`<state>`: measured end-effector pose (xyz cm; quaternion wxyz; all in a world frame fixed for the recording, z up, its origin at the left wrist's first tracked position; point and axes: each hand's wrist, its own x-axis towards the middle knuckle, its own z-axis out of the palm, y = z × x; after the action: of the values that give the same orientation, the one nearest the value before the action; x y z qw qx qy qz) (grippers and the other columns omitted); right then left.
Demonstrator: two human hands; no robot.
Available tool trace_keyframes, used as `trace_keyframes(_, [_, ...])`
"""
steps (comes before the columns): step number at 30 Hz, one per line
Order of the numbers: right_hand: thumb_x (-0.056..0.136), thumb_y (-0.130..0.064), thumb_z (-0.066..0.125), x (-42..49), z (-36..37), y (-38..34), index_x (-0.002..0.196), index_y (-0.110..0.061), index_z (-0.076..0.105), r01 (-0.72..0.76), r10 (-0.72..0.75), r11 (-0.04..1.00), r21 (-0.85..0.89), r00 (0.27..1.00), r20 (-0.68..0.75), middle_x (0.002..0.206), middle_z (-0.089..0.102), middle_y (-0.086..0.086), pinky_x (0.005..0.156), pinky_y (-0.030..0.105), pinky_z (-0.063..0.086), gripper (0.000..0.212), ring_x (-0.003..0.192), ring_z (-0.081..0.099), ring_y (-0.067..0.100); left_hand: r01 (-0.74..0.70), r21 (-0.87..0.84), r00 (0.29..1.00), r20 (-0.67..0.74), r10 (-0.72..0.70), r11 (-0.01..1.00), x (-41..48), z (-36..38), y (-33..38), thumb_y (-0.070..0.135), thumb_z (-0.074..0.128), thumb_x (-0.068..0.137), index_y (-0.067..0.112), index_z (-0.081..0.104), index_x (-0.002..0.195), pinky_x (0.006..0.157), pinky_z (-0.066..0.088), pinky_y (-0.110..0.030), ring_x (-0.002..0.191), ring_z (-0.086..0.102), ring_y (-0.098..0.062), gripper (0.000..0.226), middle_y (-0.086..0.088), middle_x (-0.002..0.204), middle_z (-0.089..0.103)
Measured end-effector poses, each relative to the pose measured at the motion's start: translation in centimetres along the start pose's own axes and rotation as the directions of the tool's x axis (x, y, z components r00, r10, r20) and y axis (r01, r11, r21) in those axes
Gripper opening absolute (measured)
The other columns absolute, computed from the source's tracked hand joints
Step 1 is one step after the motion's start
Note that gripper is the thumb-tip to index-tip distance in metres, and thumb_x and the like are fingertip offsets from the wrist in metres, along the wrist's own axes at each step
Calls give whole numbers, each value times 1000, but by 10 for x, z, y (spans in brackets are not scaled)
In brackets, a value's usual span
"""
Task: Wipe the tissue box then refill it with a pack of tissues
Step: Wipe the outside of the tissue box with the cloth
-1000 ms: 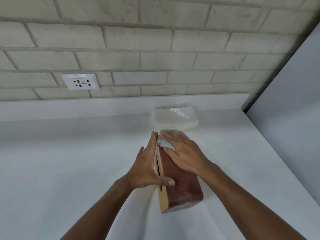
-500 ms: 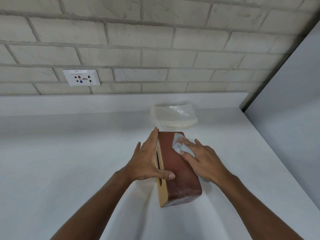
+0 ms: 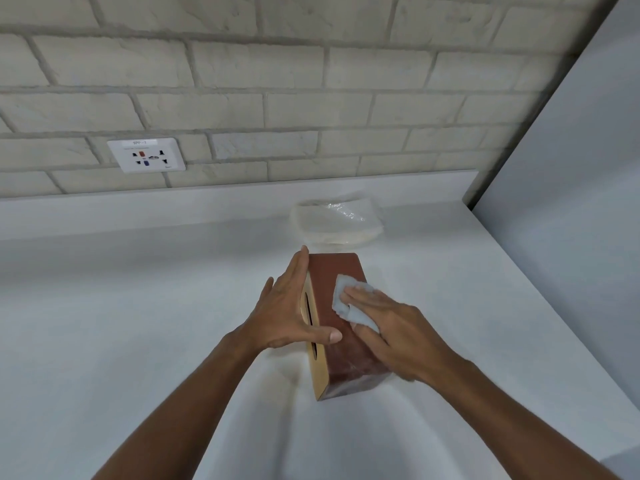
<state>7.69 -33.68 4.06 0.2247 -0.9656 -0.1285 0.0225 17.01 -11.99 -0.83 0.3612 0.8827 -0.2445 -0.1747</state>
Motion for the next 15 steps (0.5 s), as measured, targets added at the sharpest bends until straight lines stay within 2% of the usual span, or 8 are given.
trace_keyframes(4, [103, -38, 42, 23, -4, 5, 150, -30, 37, -135, 136, 991, 15, 991, -21, 155, 37, -9, 113, 35, 30, 48, 143, 34, 24, 16, 14, 1000, 21, -16, 1000, -1, -2, 3, 105, 58, 42, 31, -28, 160, 129, -2, -54, 159, -12, -6, 164, 13, 170, -24])
trace_keyframes(8, [103, -26, 47, 31, -8, -12, 139, -21, 53, -96, 96, 995, 9, 990, -103, 142, 55, -3, 93, 21, 35, 37, 125, 53, 19, 37, 33, 999, 29, -37, 999, -4, -6, 9, 94, 65, 46, 31, -28, 159, 129, -2, -55, 160, -8, -11, 159, 12, 171, -23])
trace_keyframes(9, [102, -26, 48, 21, -7, -15, 137, -21, 55, -75, 75, 997, 6, 992, -105, 141, 56, -4, 93, 21, 36, 36, 123, 54, 18, 37, 42, 999, 28, -39, 998, -4, -6, 10, 94, 64, 47, 31, -28, 160, 129, -2, -56, 161, -7, -13, 158, 12, 171, -22])
trace_keyframes(12, [100, -26, 49, -11, -3, -13, 135, -21, 58, -3, 4, 1000, 10, 992, -127, 137, 60, -5, 95, 33, 45, 36, 120, 58, 20, 32, 55, 999, 28, -33, 998, -5, -6, 11, 93, 63, 48, 30, -26, 160, 128, -1, -59, 161, -7, -14, 157, 10, 172, -21])
trace_keyframes(15, [103, -30, 46, -2, -3, -6, 143, -23, 49, -76, 76, 997, 4, 993, -91, 143, 55, -2, 102, 31, 38, 40, 126, 54, 24, 28, 53, 999, 30, -30, 998, -6, -6, 10, 93, 63, 48, 29, -26, 161, 128, 0, -59, 161, -7, -14, 157, 10, 172, -21])
